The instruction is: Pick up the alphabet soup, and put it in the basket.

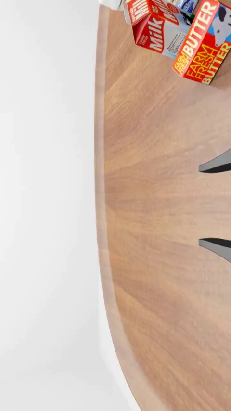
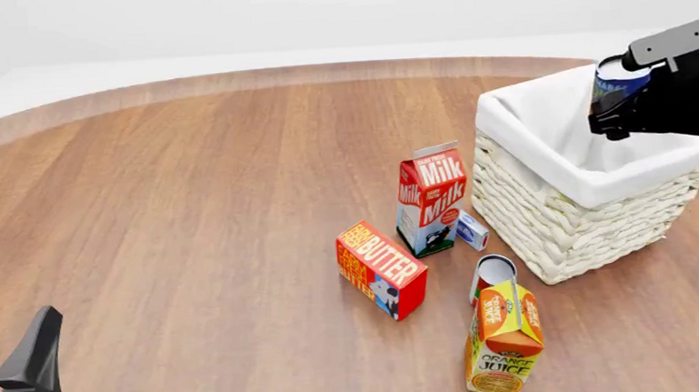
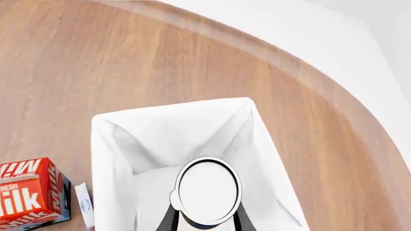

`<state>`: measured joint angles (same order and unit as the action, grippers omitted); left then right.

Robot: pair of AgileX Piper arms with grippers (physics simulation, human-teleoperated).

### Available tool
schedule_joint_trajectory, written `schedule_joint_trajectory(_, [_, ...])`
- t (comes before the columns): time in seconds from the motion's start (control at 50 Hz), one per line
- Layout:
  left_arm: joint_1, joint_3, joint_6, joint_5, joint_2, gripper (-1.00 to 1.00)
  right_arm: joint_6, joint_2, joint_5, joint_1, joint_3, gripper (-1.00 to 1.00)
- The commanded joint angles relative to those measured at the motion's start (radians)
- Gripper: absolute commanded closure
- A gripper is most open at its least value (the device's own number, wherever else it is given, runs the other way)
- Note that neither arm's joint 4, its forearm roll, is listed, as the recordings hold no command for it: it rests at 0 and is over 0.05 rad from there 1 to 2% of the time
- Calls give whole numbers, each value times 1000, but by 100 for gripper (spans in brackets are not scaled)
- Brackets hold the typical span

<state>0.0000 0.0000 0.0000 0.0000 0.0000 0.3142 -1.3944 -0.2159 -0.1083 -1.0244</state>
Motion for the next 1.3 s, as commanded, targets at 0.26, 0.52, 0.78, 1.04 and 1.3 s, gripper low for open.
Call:
schedule_joint_trajectory(0.26, [0,0,0,0,0,-100,10,-44,-13,21,-15,100])
schedule_joint_trajectory(0.52, [0,0,0,0,0,-100,29,-90,-26,9,-49,100])
schedule_joint_trajectory(0.78, [0,0,0,0,0,-100,35,-141,-18,2,-62,100])
schedule_joint_trajectory(1.04, [0,0,0,0,0,-100,27,-178,-14,19,-70,100])
schedule_joint_trajectory(1.3, [0,0,0,0,0,-100,36,-205,-12,15,-71,100])
